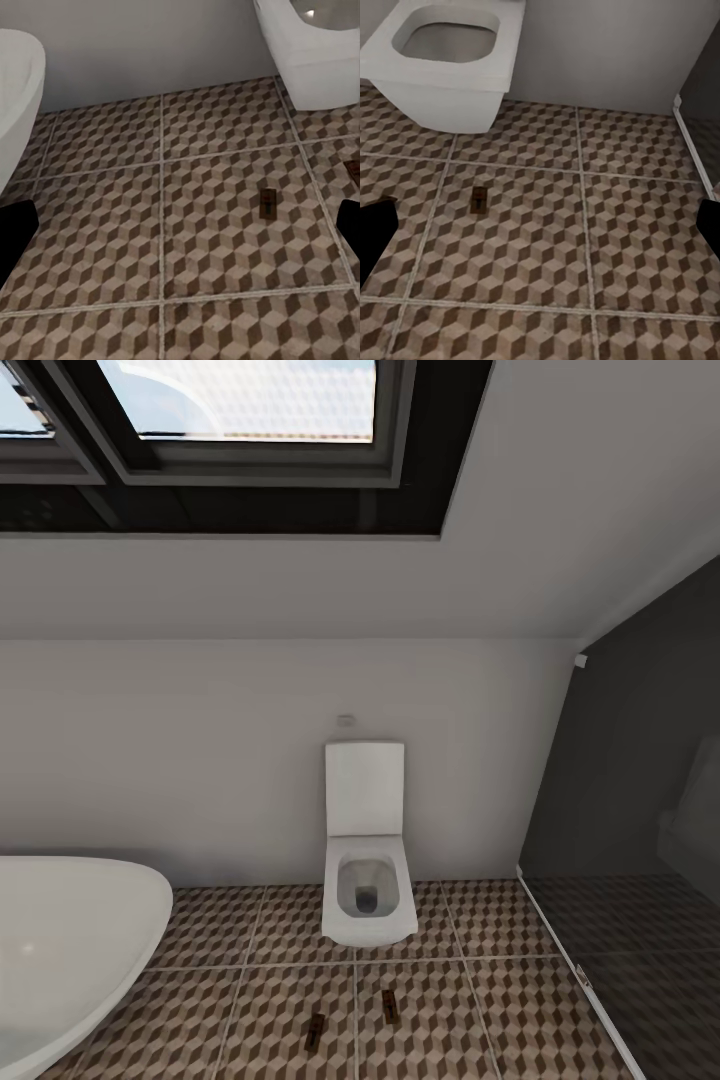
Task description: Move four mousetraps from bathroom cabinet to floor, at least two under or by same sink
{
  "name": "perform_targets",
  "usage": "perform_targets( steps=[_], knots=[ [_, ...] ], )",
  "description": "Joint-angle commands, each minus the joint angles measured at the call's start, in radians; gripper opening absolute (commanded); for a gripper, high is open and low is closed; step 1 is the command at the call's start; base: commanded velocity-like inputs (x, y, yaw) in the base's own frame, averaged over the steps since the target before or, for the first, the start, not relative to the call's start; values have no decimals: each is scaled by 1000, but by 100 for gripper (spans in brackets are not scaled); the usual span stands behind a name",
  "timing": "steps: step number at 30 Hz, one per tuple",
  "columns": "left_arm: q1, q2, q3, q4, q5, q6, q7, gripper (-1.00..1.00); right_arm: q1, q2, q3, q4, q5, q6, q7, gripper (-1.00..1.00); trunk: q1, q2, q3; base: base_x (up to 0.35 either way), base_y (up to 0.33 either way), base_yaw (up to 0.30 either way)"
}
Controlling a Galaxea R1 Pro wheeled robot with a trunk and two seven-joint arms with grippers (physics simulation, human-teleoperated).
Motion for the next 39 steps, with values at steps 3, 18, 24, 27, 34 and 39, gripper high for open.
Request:
perform_targets(
  steps=[3, 18, 24, 27, 34, 39],
  knots=[
    [-1, -1, -9, 3, 2, -4, 7, 100, -1, 0, 6, 1, 0, -2, -4, 100, 0, -1, -1, 0, 0, 0],
    [-1, -10, -9, 3, 2, -4, 7, 100, -1, 0, 6, -1, 0, 1, -10, 100, 0, -1, -1, 0, 0, 0],
    [-1, -16, -9, 2, 2, 33, 7, 100, -1, 1, 6, -1, 0, 9, -10, 100, 0, -1, -1, 0, 0, 0],
    [-1, -17, -9, 2, 2, 65, 7, 100, -1, 1, 6, -1, 0, 18, -10, 100, 0, -1, -1, 0, 0, 0],
    [-1, -19, -9, 0, 2, 153, 4, 100, -1, 1, 5, -2, 0, 72, -10, 100, 0, -1, -1, 0, 0, 0],
    [-1, -22, -9, 0, 2, 165, 4, 100, -1, 1, 4, -4, 0, 102, -9, 100, 0, -1, -1, 0, 0, 0]
  ],
)
